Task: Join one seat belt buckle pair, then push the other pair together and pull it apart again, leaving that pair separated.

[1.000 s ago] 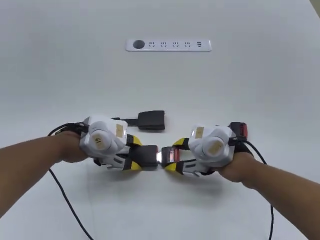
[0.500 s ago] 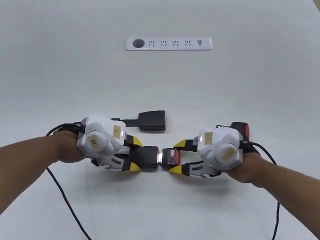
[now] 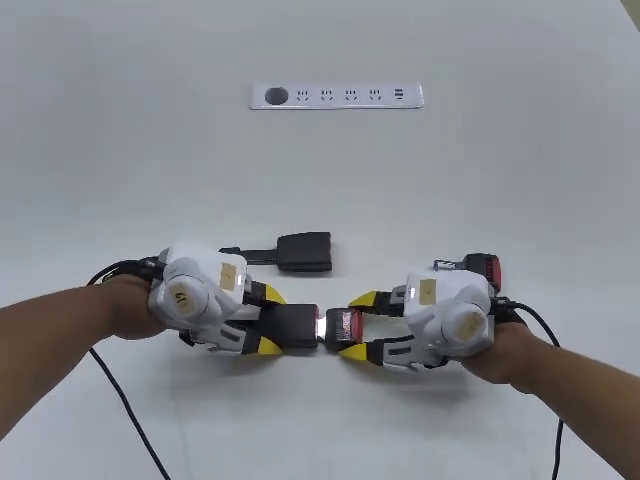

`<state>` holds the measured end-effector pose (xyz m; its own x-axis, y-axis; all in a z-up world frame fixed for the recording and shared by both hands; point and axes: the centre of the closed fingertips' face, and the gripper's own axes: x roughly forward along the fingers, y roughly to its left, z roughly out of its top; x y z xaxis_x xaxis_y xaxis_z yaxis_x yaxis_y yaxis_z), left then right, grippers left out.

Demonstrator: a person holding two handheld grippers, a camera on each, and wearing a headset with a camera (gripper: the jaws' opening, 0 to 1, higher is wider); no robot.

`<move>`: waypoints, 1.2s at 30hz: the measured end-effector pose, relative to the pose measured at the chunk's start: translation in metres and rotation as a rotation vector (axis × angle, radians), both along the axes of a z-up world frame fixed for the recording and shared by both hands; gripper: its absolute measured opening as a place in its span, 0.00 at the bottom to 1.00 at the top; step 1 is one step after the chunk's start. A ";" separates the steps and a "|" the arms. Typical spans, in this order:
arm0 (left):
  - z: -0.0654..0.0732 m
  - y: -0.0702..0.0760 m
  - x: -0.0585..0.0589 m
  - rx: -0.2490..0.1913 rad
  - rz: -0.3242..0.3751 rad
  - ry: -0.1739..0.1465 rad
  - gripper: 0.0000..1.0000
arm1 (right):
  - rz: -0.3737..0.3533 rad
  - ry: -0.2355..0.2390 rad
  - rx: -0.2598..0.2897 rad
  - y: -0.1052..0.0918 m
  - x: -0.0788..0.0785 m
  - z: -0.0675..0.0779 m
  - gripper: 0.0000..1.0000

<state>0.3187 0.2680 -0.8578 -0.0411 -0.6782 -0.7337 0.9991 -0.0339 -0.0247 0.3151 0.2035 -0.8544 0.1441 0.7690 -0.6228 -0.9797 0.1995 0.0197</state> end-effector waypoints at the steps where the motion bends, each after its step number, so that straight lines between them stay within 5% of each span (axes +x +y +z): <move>1: 0.000 0.000 0.000 0.000 0.000 0.001 0.33 | 0.001 -0.001 0.001 0.000 0.000 0.000 0.32; 36: 0.000 -0.001 0.000 0.013 0.014 0.023 0.33 | -0.011 0.013 -0.001 -0.002 0.001 -0.001 0.34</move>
